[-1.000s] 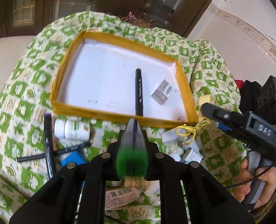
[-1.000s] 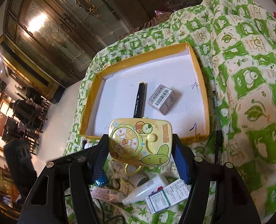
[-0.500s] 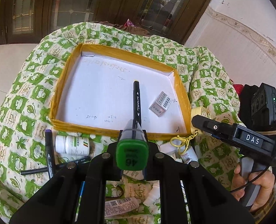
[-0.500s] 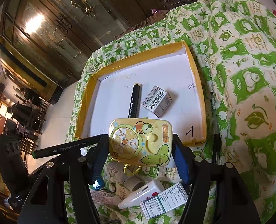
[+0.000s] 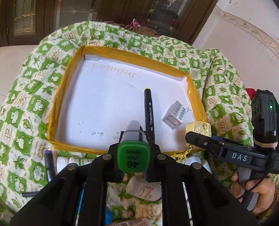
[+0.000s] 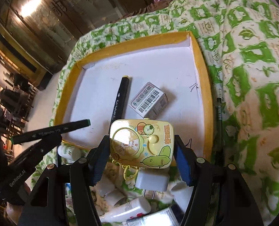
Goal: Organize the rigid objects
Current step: 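Lower both into the tray beside the first marker and open both tools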
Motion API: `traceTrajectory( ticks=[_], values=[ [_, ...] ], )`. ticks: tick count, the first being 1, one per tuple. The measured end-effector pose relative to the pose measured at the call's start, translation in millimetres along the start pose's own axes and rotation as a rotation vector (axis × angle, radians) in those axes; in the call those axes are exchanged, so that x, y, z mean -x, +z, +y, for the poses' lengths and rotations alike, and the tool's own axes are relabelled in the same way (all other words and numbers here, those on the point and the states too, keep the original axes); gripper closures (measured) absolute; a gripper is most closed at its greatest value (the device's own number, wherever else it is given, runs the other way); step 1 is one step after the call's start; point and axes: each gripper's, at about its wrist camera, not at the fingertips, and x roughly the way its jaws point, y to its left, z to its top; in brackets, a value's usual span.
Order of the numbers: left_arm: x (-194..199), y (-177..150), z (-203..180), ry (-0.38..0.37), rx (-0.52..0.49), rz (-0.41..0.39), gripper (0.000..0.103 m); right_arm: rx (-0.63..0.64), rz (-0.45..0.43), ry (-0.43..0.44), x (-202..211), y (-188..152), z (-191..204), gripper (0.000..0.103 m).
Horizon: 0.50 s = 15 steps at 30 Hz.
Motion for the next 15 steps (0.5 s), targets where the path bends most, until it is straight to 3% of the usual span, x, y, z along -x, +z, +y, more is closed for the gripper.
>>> traceTrajectory(
  ticks=[15],
  values=[
    [-48,5,13,0.026,0.016,0.034,0.092,0.078,0.030,-0.054,-37,18,5,0.043]
  ],
)
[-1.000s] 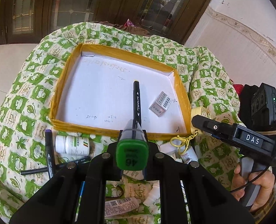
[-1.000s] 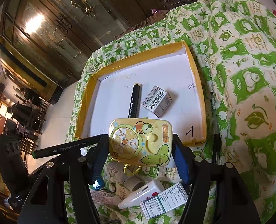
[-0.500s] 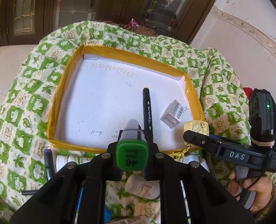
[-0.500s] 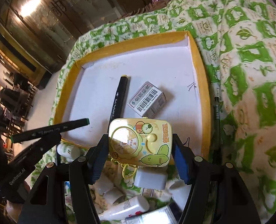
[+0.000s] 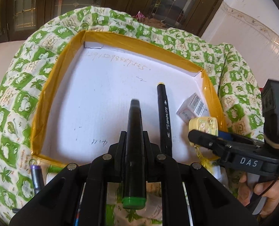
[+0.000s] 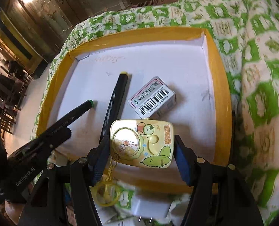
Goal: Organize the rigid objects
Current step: 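Lower both into the tray beside the first marker and open both tools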
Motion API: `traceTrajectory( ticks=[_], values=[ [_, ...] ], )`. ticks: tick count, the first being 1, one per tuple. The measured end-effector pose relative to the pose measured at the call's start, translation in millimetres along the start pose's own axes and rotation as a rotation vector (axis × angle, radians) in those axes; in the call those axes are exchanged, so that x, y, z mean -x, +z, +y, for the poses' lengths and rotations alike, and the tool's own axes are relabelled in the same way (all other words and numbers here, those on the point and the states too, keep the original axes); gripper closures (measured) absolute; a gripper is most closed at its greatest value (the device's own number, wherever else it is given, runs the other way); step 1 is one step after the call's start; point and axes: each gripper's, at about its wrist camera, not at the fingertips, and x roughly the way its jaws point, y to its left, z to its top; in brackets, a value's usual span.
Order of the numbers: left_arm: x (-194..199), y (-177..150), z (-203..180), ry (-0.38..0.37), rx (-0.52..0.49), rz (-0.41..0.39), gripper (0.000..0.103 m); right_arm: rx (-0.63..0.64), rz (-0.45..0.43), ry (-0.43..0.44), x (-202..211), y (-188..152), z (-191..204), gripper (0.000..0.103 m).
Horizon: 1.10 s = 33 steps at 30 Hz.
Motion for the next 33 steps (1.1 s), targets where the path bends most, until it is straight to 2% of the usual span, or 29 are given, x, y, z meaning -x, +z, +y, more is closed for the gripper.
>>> traceTrajectory(
  ticks=[9,14,18,19,20,21,22,23,28,31,32,33],
  values=[
    [-34,25,0,0.037,0.007,0.052,0.092,-0.013,-0.047,-0.065,-13,31,-9,0.043],
    [-36,26,1,0.029,0.018,0.045,0.091,-0.001,-0.049,-0.090,-18,29,-9,0.043],
    [-33,23,-1,0.051,-0.004,0.044,0.089,0.002,-0.041,-0.075,-21,25,-5,0.043],
    [-32,22,-2,0.061,-0.016,0.044,0.082,0.000,-0.037,-0.072,-21,24,-5,0.043],
    [-30,22,-3,0.070,-0.026,0.042,0.067,-0.002,-0.033,-0.069,-22,23,-5,0.043],
    [-28,20,-5,0.090,-0.039,0.037,0.057,0.000,-0.035,-0.069,-21,22,-5,0.043],
    [-26,19,-6,0.109,-0.048,0.029,0.041,0.003,-0.035,-0.069,-21,21,-4,0.043],
    [-24,19,-7,0.125,-0.058,0.020,0.036,0.003,-0.035,-0.067,-20,20,-4,0.043],
    [-15,11,-4,0.145,-0.078,0.025,0.036,0.004,-0.034,-0.057,-16,14,-3,0.043],
    [0,4,-2,0.132,-0.068,0.003,0.036,0.002,-0.040,-0.036,-12,10,-2,0.041],
    [5,1,-2,0.130,-0.066,-0.001,0.036,0.004,-0.046,-0.029,-8,7,-1,0.038],
    [11,-2,-2,0.128,-0.063,-0.005,0.036,0.005,-0.056,-0.027,-4,4,0,0.027]
  ],
)
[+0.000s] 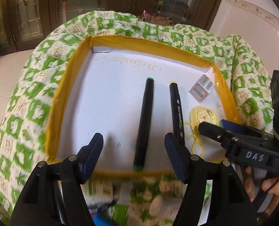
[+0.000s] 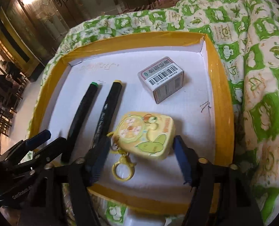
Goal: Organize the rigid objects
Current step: 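Withdraw both tools toward the blue case and white bottles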
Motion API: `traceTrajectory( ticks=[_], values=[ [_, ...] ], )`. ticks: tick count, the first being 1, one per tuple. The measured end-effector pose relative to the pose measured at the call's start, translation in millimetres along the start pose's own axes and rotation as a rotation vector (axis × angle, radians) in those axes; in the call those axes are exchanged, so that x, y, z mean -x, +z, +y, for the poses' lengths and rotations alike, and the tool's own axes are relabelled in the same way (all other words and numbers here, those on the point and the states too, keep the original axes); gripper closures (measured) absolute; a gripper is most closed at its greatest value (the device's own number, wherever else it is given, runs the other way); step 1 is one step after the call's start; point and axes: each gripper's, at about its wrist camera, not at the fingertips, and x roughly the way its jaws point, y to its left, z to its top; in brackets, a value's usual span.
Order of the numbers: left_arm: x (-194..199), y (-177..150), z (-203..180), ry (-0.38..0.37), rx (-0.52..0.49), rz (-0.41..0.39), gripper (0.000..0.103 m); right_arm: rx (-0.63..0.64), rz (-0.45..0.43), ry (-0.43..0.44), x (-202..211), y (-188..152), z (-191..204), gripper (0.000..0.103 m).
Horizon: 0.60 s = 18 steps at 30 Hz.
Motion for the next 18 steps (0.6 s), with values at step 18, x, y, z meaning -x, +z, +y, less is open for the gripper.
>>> traceTrajectory(
  ticks=[18],
  values=[
    [79,-81,50,-0.076,0.292,-0.059,0.036,0.044,-0.039,0.087,71,-78,19,0.018]
  ],
)
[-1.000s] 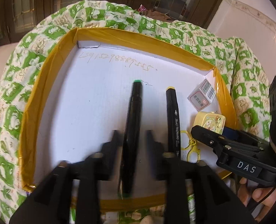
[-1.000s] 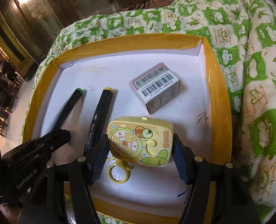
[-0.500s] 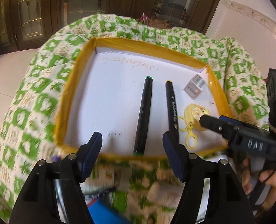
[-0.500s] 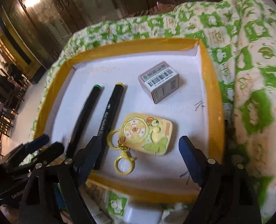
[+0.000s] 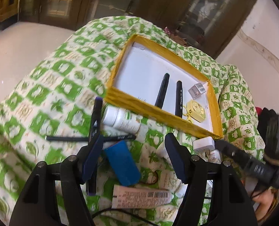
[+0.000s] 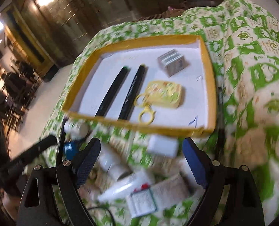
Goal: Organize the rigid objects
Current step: 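Withdraw both tools toward the blue case and white bottles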
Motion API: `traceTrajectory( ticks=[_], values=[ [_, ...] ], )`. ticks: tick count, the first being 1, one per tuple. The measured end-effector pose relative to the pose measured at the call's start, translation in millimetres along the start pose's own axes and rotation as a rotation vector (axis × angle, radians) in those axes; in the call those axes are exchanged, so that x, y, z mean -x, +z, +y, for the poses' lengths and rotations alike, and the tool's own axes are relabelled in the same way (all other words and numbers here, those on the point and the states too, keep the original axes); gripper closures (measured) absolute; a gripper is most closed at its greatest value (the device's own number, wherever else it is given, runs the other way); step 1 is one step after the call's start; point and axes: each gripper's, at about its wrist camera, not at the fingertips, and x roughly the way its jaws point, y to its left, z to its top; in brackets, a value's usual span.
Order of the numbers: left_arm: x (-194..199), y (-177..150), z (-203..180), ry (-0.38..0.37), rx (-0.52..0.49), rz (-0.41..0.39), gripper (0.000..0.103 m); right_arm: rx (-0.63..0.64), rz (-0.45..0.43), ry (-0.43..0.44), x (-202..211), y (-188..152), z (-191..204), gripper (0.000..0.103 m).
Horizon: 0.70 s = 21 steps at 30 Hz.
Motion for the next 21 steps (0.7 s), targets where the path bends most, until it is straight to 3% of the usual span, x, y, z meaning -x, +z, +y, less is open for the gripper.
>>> traceTrajectory(
  ticks=[9,19,21],
  values=[
    [-3,-12,6,0.036,0.033,0.030,0.036,0.101,0.028,-0.032,-1,-26,18,0.018],
    [-34,-22,-17,0.148,-0.102,0.140,0.036,0.131,0.058,-0.037,-7,-33,24,0.018],
    [-38,-23,-17,0.151,-0.105,0.157,0.042,0.141,0.062,-0.039,-8,-34,26,0.018]
  ],
)
